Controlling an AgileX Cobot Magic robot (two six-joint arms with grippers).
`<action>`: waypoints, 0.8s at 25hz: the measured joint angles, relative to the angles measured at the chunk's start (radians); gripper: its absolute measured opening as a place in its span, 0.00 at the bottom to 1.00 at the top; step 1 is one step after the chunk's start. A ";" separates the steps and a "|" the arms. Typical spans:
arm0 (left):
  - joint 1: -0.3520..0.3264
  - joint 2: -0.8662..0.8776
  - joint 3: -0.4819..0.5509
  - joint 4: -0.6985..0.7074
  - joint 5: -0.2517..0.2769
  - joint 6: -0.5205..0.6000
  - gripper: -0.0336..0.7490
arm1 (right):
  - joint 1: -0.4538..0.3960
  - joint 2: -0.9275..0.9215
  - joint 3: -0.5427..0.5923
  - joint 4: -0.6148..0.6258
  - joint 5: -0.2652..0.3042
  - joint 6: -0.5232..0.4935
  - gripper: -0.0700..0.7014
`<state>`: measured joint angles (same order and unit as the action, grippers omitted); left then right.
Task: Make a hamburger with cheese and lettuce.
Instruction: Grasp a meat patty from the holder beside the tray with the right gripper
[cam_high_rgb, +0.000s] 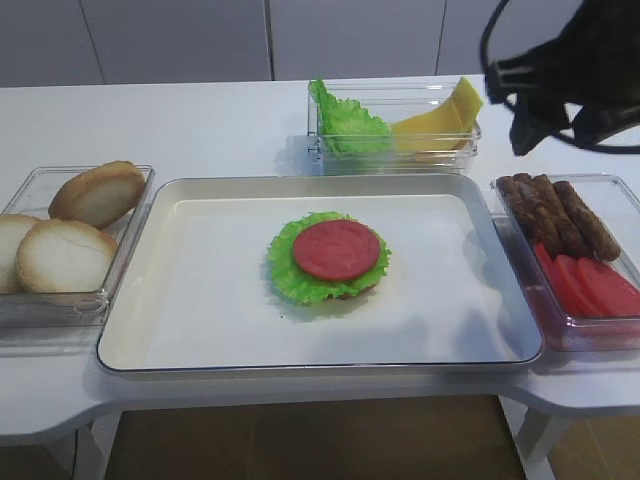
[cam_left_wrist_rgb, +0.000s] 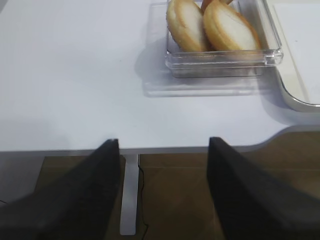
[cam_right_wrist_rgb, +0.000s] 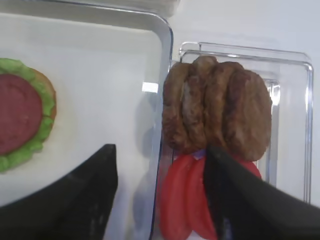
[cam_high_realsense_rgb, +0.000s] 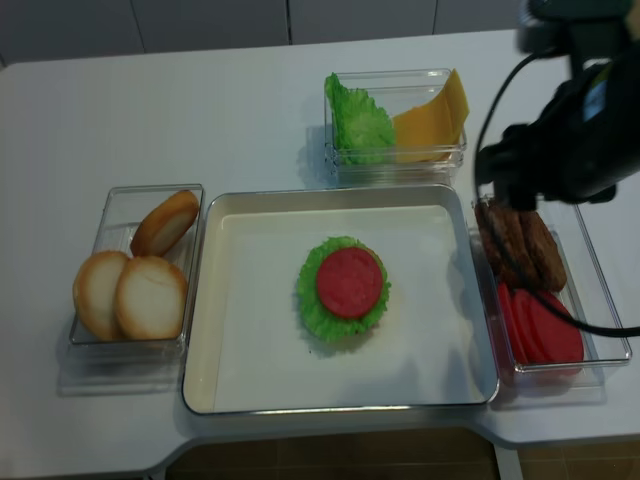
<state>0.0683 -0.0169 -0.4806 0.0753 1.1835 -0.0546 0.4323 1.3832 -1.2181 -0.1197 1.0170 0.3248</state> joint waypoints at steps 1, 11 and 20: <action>0.000 0.000 0.000 0.000 0.000 0.000 0.57 | 0.024 0.022 0.000 -0.043 -0.002 0.029 0.65; 0.000 0.000 0.000 0.000 0.000 0.000 0.57 | 0.135 0.230 0.000 -0.257 -0.004 0.213 0.65; 0.000 0.000 0.000 0.000 0.000 0.000 0.57 | 0.135 0.258 -0.002 -0.303 -0.017 0.219 0.44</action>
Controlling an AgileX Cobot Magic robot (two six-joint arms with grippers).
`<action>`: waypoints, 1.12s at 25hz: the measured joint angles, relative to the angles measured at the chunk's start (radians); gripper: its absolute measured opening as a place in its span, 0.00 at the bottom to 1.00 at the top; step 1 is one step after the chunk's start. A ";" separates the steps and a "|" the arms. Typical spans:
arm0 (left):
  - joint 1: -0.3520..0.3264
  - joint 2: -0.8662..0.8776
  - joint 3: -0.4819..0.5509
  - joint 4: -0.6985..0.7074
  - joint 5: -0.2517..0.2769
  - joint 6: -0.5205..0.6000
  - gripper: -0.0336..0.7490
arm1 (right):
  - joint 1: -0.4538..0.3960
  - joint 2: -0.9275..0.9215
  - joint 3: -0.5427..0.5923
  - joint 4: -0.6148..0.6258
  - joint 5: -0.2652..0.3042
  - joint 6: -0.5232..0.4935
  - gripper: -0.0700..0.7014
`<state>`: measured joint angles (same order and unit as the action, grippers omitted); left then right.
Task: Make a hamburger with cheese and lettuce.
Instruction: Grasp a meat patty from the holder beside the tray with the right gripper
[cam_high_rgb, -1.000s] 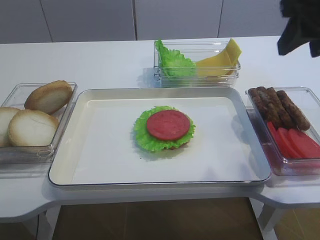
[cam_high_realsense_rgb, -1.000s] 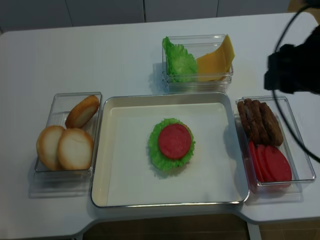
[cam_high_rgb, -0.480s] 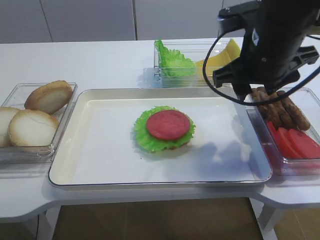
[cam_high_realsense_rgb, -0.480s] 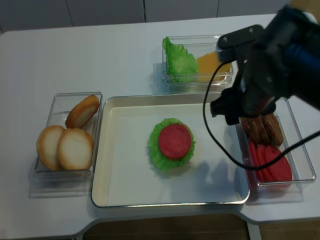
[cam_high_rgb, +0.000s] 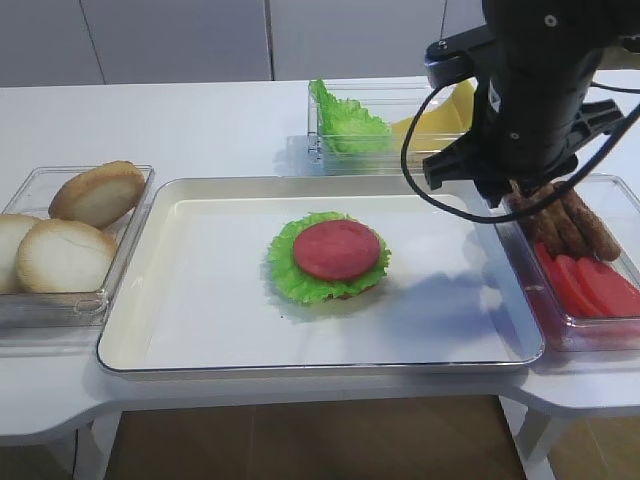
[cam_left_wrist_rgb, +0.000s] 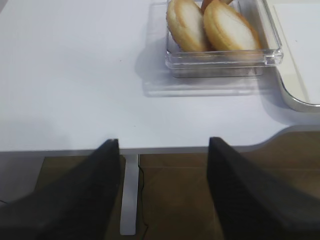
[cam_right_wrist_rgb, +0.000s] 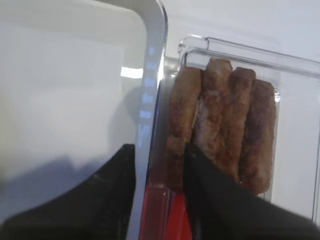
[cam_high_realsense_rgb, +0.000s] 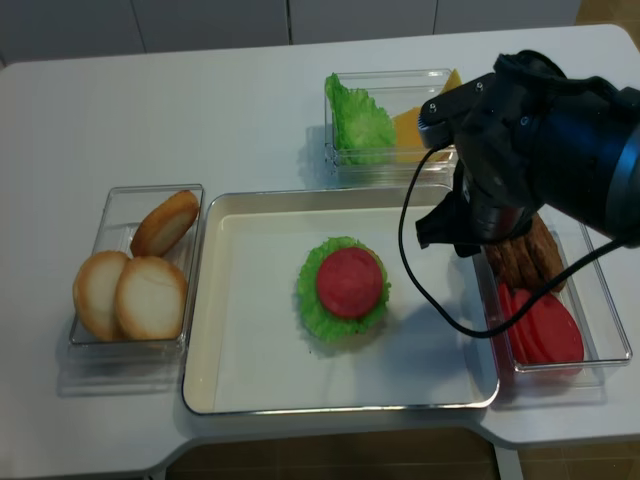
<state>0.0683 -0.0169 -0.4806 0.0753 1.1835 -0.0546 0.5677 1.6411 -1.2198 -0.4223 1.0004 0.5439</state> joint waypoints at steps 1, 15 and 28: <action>0.000 0.000 0.000 0.000 0.000 0.000 0.57 | 0.000 0.000 0.000 -0.003 -0.004 0.000 0.43; 0.000 0.000 0.000 0.000 0.000 0.000 0.57 | 0.000 0.030 0.000 -0.055 -0.008 0.000 0.41; 0.000 0.000 0.000 0.000 0.000 0.000 0.57 | 0.000 0.061 -0.002 -0.072 0.006 0.000 0.40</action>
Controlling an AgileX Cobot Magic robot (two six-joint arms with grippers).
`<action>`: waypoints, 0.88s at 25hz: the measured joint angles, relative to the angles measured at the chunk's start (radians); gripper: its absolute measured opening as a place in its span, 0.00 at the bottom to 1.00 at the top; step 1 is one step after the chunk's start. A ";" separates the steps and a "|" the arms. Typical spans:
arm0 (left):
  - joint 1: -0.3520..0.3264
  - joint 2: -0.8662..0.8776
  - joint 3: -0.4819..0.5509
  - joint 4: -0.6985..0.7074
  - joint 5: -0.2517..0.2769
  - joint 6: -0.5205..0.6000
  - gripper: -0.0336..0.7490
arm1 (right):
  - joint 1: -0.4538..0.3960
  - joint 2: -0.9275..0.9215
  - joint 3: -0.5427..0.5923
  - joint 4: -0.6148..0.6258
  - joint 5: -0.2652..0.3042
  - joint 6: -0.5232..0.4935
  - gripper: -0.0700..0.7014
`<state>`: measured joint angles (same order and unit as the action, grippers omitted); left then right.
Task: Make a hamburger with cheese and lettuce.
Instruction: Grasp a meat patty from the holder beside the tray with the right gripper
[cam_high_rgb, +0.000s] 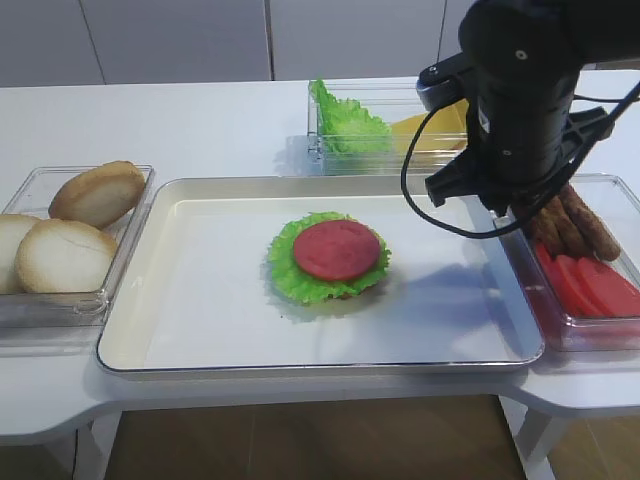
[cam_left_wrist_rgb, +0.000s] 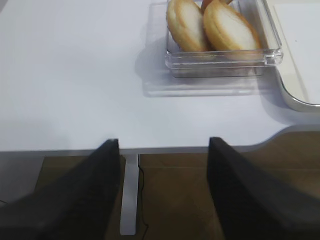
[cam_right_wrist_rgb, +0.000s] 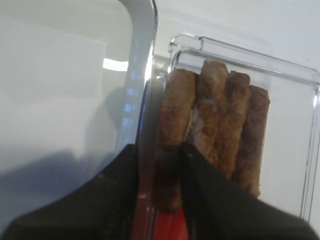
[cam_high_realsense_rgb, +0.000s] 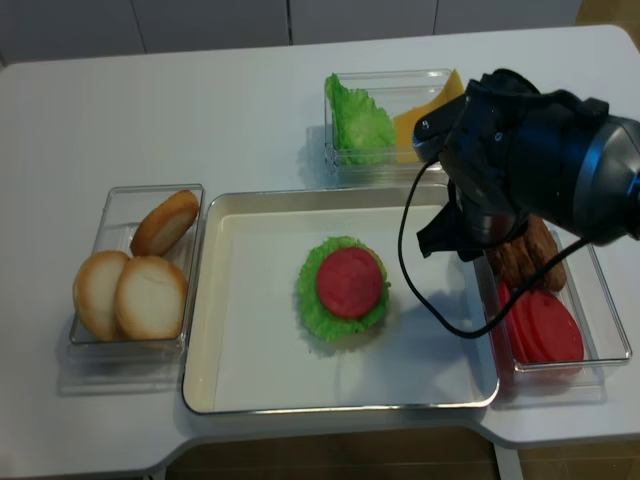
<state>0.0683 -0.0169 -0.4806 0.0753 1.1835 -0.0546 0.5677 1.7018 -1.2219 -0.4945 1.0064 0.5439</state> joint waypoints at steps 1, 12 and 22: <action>0.000 0.000 0.000 0.000 0.000 0.000 0.57 | 0.000 0.000 0.000 -0.003 0.000 0.000 0.39; 0.000 0.000 0.000 0.000 0.000 0.000 0.57 | 0.000 0.000 0.000 -0.007 0.002 0.002 0.31; 0.000 0.000 0.000 0.000 0.000 0.000 0.57 | 0.000 0.004 -0.004 -0.012 0.007 0.003 0.27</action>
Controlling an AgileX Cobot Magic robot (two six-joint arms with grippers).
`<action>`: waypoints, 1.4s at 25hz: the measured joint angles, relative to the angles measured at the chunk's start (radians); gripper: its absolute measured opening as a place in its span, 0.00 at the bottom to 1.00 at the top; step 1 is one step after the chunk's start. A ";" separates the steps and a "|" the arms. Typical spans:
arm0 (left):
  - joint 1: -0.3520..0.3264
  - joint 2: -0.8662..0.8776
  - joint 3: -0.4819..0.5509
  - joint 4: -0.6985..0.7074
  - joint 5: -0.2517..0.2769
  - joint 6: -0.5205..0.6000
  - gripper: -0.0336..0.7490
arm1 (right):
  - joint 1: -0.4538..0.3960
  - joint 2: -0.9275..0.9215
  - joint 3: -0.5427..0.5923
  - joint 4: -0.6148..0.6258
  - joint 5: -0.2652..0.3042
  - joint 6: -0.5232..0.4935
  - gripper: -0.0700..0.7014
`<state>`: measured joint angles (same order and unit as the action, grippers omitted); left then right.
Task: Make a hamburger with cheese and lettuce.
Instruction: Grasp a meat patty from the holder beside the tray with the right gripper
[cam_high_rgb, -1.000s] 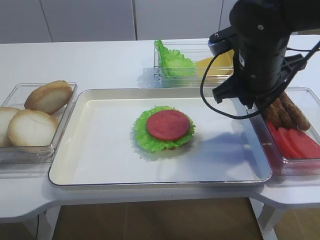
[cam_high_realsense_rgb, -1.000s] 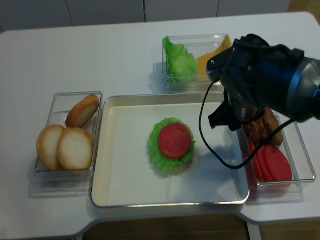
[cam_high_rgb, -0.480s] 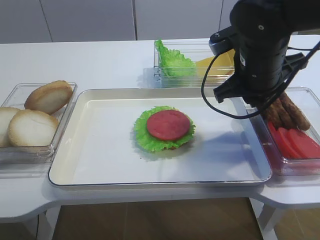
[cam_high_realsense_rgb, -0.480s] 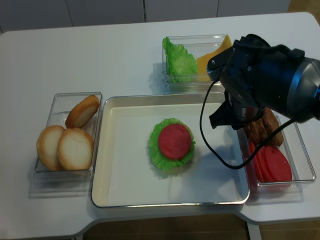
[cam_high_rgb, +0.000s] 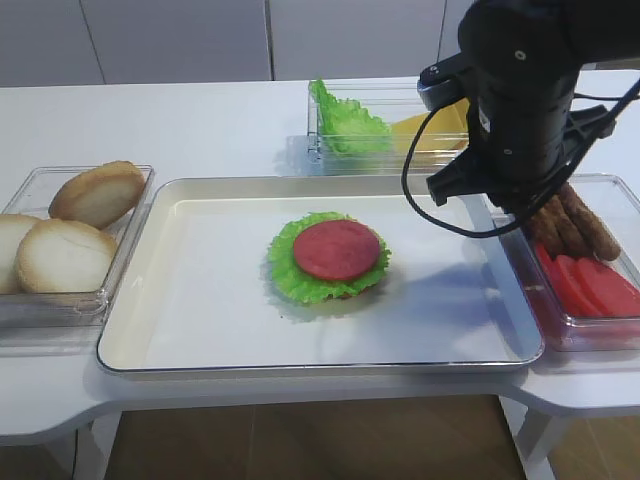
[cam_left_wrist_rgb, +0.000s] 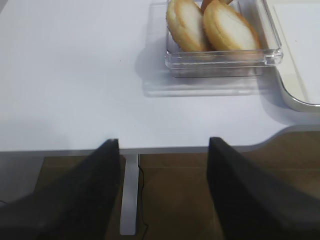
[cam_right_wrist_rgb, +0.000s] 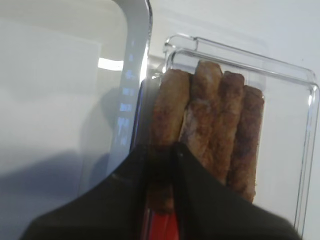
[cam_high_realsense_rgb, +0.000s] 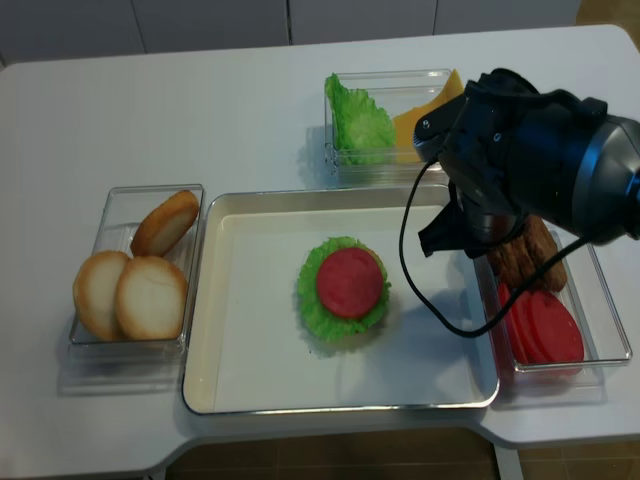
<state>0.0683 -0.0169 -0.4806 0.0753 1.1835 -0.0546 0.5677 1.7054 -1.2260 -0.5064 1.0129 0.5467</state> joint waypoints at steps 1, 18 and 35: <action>0.000 0.000 0.000 0.000 0.000 0.000 0.57 | 0.000 0.002 0.000 0.000 0.000 0.002 0.27; 0.000 0.000 0.000 0.000 0.000 0.000 0.57 | 0.000 0.002 0.000 -0.001 0.000 0.008 0.23; 0.000 0.000 0.000 0.000 0.000 0.000 0.57 | 0.000 0.002 0.000 -0.009 0.000 0.026 0.23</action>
<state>0.0683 -0.0169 -0.4806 0.0753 1.1835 -0.0546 0.5677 1.7071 -1.2260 -0.5151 1.0128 0.5729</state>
